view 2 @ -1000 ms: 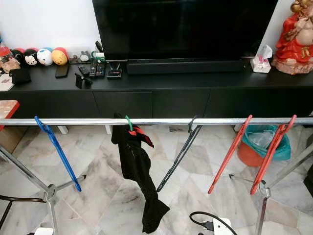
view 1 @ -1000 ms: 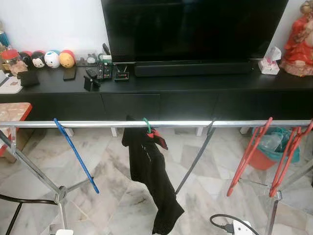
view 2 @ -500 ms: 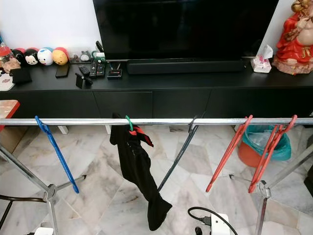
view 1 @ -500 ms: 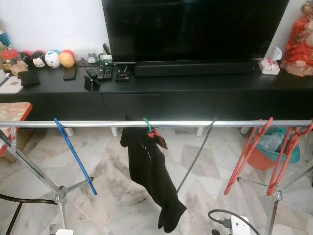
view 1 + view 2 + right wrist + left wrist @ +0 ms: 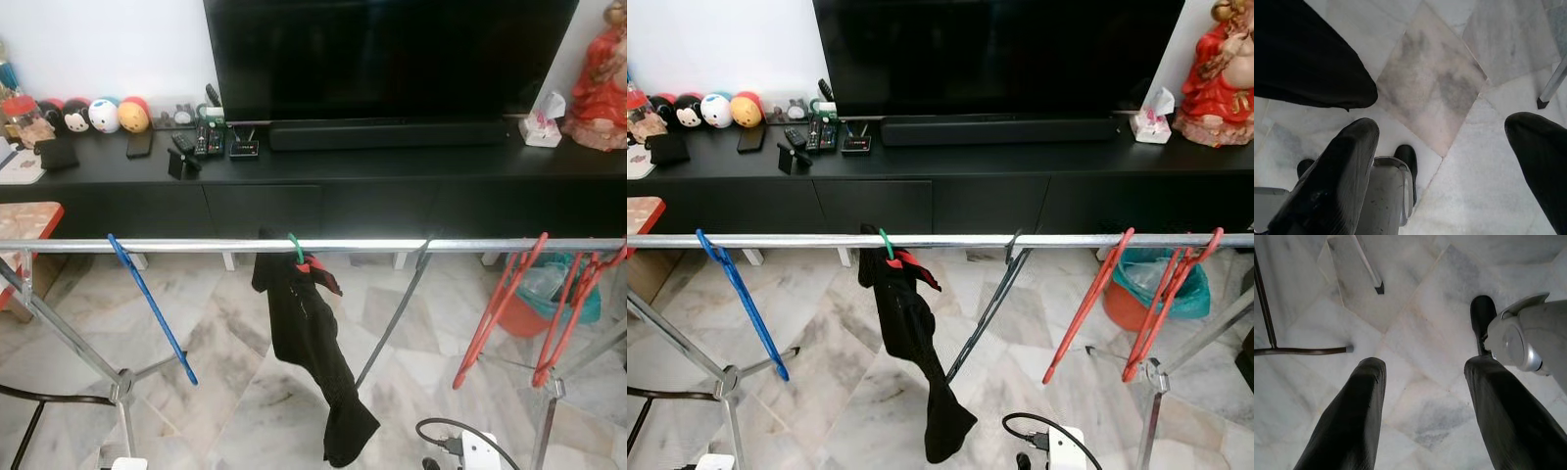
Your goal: Hang hanger
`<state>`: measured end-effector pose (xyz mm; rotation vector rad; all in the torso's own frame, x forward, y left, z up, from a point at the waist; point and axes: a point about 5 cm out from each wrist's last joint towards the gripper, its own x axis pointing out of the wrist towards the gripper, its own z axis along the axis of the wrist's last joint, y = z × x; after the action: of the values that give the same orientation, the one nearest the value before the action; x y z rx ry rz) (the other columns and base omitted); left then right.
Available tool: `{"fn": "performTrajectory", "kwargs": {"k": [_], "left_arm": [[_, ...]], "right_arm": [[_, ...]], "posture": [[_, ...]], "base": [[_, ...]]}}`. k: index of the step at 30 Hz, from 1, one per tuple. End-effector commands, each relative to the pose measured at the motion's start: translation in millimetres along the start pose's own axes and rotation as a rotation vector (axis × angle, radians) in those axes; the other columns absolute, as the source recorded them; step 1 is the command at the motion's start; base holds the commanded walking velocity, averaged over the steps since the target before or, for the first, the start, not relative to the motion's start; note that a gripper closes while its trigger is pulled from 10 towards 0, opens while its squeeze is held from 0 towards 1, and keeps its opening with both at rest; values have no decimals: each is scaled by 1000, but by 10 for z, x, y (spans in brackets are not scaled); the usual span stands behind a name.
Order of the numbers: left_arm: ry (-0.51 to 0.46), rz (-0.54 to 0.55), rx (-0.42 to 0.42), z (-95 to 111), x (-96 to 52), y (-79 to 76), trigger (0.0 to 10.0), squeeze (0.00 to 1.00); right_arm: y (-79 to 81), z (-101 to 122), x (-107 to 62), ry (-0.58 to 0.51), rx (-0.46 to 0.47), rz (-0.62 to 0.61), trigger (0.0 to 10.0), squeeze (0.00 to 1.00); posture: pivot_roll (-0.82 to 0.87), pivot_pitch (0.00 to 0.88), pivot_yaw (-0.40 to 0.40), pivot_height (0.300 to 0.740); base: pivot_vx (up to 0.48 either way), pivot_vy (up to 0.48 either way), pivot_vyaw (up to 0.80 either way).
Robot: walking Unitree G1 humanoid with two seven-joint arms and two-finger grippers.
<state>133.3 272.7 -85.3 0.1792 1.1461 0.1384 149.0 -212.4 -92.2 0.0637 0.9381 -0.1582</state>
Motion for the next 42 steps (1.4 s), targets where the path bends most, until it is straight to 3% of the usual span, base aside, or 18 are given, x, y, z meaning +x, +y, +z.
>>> {"fn": "performTrajectory", "kwargs": {"k": [1, 22, 42], "left_arm": [[13, 0, -6, -51, -6, 5, 10000, 0], [12, 0, -9, -48, -5, 4, 10000, 0], [11, 0, -14, -47, -5, 1, 10000, 0]], "right_arm": [[10, -31, -7, 5, 10, 0, 10000, 0], [32, -47, -6, 18, 16, 3, 10000, 0], [-145, -209, -63, 92, 29, -28, 10000, 0]], "posture": [[-38, 0, 21, 719], [-34, 0, 23, 719], [-31, 0, 22, 719]], "base": [[-244, 0, 0], [-245, 0, 0], [-244, 0, 0]]}}
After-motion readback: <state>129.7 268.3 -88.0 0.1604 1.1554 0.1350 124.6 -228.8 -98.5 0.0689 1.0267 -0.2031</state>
